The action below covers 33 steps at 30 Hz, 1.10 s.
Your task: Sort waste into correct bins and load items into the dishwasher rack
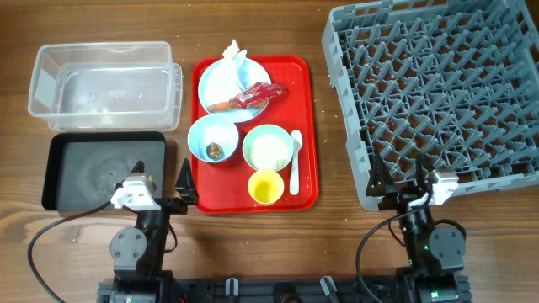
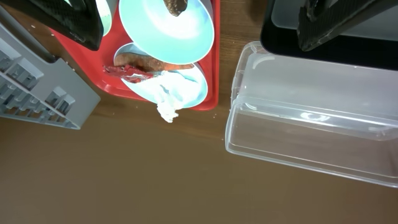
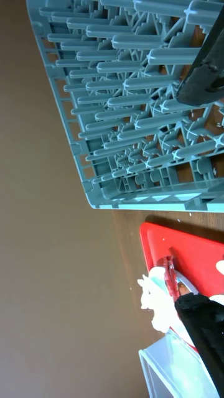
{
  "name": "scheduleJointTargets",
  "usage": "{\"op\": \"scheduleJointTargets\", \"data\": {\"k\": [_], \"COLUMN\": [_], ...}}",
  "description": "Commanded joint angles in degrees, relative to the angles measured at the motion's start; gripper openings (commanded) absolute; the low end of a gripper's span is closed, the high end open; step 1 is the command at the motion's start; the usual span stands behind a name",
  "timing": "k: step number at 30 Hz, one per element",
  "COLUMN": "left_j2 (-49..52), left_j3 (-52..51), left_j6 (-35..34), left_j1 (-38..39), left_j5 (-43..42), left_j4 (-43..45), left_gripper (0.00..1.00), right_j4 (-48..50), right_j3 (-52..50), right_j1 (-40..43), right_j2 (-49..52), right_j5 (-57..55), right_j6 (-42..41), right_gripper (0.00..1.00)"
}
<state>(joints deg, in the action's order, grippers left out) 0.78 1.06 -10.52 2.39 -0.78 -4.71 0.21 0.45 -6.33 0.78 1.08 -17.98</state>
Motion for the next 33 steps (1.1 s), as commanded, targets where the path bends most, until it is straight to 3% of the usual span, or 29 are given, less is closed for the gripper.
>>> {"op": "scheduleJointTargets", "data": {"k": [1, 6, 8, 10, 12, 14, 18, 24, 29, 33], "left_j2": [-0.4, -0.4, -0.4, -0.4, -0.4, -0.4, 2.6, 23.2, 53.9, 77.8], "left_j3": [-0.7, -0.7, -0.7, -0.7, 0.5, 2.7, 13.6, 36.5, 65.2, 82.2], "left_j6": [1.2, 1.2, 1.1, 1.1, 1.1, 0.7, 1.0, 1.2, 1.4, 4.5], "left_j1": [-0.5, -0.5, -0.5, -0.5, -0.5, -0.5, -0.5, -0.5, 1.2, 8.3], "left_j5": [-0.7, -0.6, 4.6, 3.8, 3.8, 2.7, 2.8, 0.9, -3.3, -3.1], "left_j4": [0.4, 0.9, 5.6, 17.0, 17.4, 15.4, 4.0, -11.1, -35.1, -49.8], "left_gripper": [1.0, 1.0, 1.0, 1.0, 1.0, 1.0, 1.0, 1.0, 1.0, 1.0], "right_j4": [0.7, 0.9, 0.8, 5.4, 13.4, 14.2, 11.5, -5.5, -30.3, -43.4], "right_j3": [-0.2, -0.2, -0.2, -0.1, 0.2, 2.8, 11.0, 34.0, 60.8, 70.1], "right_j1": [0.0, 0.0, 0.0, 0.0, 0.0, 0.0, 0.0, 0.0, 0.0, 0.0], "right_j2": [0.0, 0.0, 0.0, 0.0, 0.0, 0.0, 0.7, 16.8, 42.8, 58.1], "right_j5": [0.3, -1.2, -2.1, -1.9, -2.3, -1.6, 0.5, 4.6, 4.6, 6.1], "right_j6": [-0.5, -0.4, -0.4, -1.8, -1.1, 0.5, 6.8, 14.5, 15.0, 15.0], "right_gripper": [1.0, 1.0, 1.0, 1.0, 1.0, 1.0, 1.0, 1.0, 1.0, 1.0]}}
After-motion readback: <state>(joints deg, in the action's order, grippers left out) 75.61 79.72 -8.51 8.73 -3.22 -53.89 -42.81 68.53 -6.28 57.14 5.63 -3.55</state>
